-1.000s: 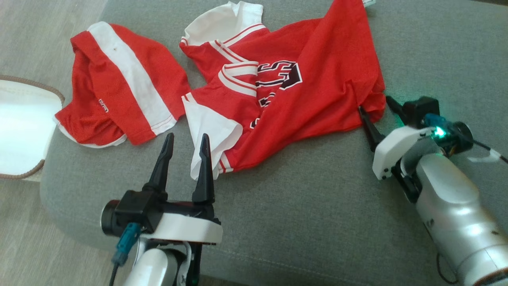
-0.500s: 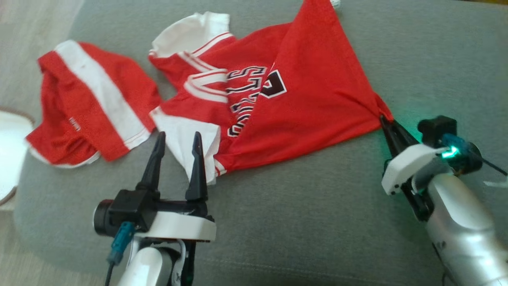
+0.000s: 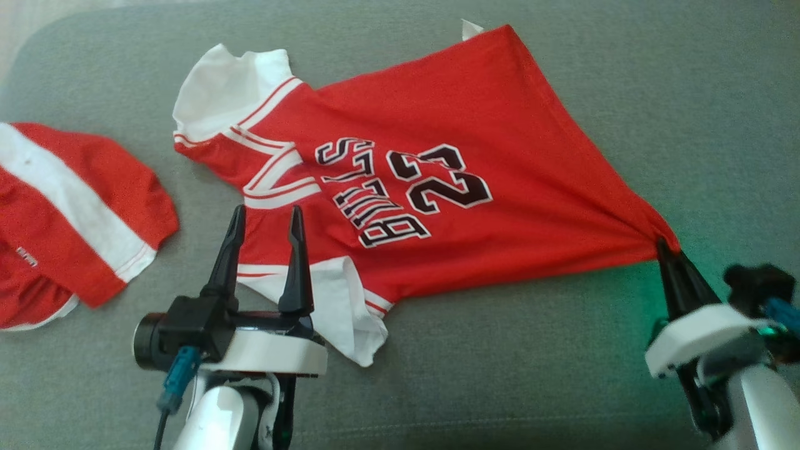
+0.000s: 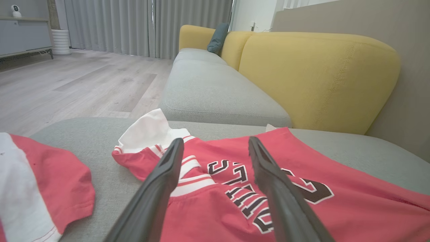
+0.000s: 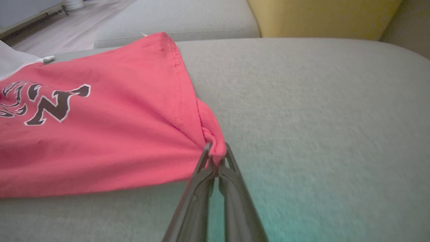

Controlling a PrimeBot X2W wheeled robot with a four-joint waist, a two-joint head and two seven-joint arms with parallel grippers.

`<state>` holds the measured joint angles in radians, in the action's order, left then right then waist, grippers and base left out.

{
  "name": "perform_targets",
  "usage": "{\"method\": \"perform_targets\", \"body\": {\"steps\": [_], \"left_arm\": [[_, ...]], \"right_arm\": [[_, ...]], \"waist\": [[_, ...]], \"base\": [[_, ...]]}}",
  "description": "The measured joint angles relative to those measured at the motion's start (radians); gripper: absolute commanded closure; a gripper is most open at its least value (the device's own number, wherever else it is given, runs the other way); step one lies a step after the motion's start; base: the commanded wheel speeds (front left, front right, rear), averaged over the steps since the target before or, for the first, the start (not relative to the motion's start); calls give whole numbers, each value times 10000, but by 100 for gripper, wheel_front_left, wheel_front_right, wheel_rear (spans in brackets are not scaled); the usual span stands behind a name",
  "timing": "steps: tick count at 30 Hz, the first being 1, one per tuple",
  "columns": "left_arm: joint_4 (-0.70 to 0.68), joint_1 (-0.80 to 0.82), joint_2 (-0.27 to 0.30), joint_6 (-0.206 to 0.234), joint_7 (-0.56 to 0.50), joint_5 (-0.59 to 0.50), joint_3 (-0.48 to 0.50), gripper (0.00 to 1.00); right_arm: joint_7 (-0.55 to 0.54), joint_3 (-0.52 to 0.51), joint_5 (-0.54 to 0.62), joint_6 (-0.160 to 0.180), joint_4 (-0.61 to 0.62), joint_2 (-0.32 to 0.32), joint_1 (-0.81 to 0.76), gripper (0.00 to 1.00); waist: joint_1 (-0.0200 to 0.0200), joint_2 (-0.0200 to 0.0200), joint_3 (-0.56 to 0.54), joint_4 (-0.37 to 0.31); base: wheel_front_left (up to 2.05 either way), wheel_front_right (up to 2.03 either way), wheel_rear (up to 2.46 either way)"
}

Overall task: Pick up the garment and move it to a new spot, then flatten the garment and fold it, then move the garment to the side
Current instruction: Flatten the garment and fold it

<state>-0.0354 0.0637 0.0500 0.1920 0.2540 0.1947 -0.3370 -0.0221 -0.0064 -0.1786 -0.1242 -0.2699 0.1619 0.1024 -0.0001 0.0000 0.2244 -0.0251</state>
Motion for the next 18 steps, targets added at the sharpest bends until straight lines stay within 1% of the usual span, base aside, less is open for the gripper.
{"method": "perform_targets", "body": {"steps": [4, 8, 9, 10, 11, 12, 15, 18], "left_arm": [[82, 0, 0, -77, 0, 0, 132, 0], [299, 0, 0, -161, 0, 0, 320, 0], [410, 0, 0, -163, 0, 0, 357, 0], [529, -1, 0, -169, 0, 0, 408, 0], [662, -2, 0, -174, 0, 0, 481, 0], [807, -4, 2, -180, 0, 0, 548, 0], [1122, -45, 17, -376, 0, -2, 554, 0], [1409, -221, 23, -619, -6, -21, 261, 0]], "right_arm": [[-382, -686, 311, 0, 988, -395, -802, 100], [-485, -840, 575, 0, 1367, -650, -1035, 99], [-483, -871, 625, 0, 1417, -706, -1038, 80], [-481, -913, 662, 0, 1453, -767, -1037, 25], [-474, -947, 686, 0, 1455, -832, -1038, 0], [-447, -984, 748, 0, 1455, -882, -1042, 0], [-242, -1273, 832, 0, 1519, -920, -1068, 0], [-98, -1695, 1005, 0, 1732, -963, -1123, 0]], "waist": [[0, 0, 110, -185], [0, 0, 111, -237], [0, 0, 77, -243], [0, 0, 32, -248], [0, 0, -24, -254], [0, 0, -88, -260], [0, 0, -300, -274], [0, 0, -525, -275]], "base": [[0, 0, 0], [0, 0, 0], [0, 0, 0], [0, 0, 0], [0, 0, 0], [0, 0, 0], [0, 0, 0], [0, 0, 0]]}}
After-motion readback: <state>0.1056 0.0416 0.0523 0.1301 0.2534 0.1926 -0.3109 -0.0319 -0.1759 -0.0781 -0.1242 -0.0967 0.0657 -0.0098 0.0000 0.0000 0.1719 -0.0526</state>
